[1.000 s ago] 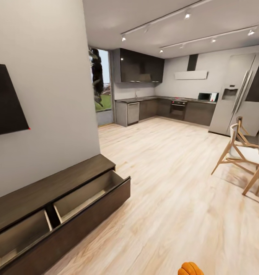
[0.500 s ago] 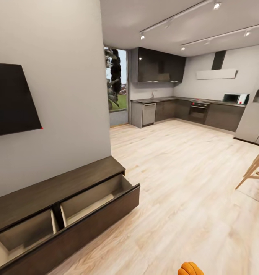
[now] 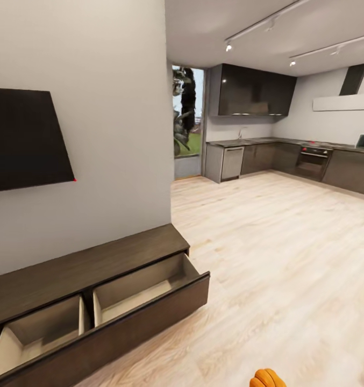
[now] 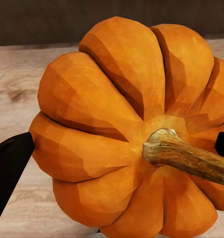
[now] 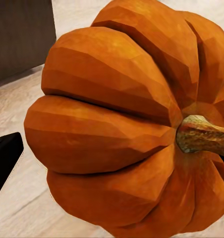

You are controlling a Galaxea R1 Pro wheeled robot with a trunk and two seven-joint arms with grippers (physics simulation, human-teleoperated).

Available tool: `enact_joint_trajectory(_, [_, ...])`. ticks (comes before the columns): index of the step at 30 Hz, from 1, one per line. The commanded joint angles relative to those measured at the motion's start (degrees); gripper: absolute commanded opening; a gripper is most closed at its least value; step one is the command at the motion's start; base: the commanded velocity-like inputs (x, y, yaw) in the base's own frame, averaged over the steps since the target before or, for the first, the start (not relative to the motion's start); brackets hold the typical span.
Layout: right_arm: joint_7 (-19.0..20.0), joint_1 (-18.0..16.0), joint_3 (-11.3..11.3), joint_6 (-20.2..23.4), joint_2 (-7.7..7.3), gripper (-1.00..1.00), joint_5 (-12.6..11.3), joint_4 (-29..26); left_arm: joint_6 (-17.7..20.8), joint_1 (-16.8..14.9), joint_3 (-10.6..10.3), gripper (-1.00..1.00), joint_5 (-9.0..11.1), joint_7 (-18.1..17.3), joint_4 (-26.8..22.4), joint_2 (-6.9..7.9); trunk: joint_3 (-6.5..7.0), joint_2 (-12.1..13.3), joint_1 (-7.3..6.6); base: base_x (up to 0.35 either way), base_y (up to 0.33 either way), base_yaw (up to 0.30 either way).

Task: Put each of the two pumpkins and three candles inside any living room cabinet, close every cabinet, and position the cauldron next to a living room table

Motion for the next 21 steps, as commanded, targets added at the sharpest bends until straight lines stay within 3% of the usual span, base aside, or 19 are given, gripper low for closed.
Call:
enact_joint_trajectory(1, [-0.3, 0.0, 0.6, -0.1, 0.02, -1.00, -0.2, 0.0, 0.0, 0.0, -0.5, -1.00, 0.0, 0.5, -0.1, 0.01, -0.06, 0.0, 0.03, 0.284, -0.206, 0.280])
enact_joint_trajectory(10, [-0.3, 0.0, 0.6, -0.1, 0.07, -1.00, -0.2, 0.1, -0.1, 0.0, -0.5, -1.00, 0.0, 0.5, -0.1, 0.01, -0.06, 0.0, 0.03, 0.243, -0.203, 0.280])
enact_joint_trajectory(21, [-0.1, 0.0, 0.6, 0.0, 0.07, -1.00, 0.0, 0.1, -0.1, 0.0, -0.6, -1.00, 0.0, 0.5, -0.1, 0.01, -0.06, 0.0, 0.03, 0.026, -0.086, 0.280])
